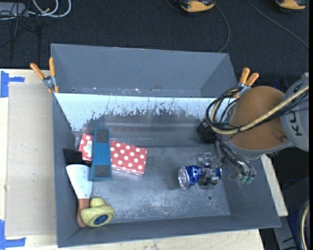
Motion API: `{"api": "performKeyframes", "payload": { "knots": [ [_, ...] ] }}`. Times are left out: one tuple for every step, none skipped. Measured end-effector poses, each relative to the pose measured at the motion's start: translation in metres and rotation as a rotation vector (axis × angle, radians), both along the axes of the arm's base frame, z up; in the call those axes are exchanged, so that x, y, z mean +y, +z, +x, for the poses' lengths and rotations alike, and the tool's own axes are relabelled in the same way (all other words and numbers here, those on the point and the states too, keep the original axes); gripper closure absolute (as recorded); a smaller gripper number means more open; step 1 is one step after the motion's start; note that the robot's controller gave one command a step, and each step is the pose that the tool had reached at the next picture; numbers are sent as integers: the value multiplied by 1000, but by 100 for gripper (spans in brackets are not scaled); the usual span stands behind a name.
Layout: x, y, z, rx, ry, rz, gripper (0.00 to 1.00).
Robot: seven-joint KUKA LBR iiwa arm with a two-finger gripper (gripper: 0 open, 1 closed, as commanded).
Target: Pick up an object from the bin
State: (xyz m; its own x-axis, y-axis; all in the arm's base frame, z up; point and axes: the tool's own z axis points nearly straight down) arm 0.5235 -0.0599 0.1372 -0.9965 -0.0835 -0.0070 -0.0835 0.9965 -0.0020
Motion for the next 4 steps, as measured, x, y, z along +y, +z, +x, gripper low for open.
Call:
{"api": "performKeyframes", "payload": {
  "knots": [
    [0,-15,-4,14,1,2,100],
    [0,21,-7,10,160,0,100],
    [1,16,1,6,370,0,100],
    [5,49,-3,20,268,5,100]
  ]
}}
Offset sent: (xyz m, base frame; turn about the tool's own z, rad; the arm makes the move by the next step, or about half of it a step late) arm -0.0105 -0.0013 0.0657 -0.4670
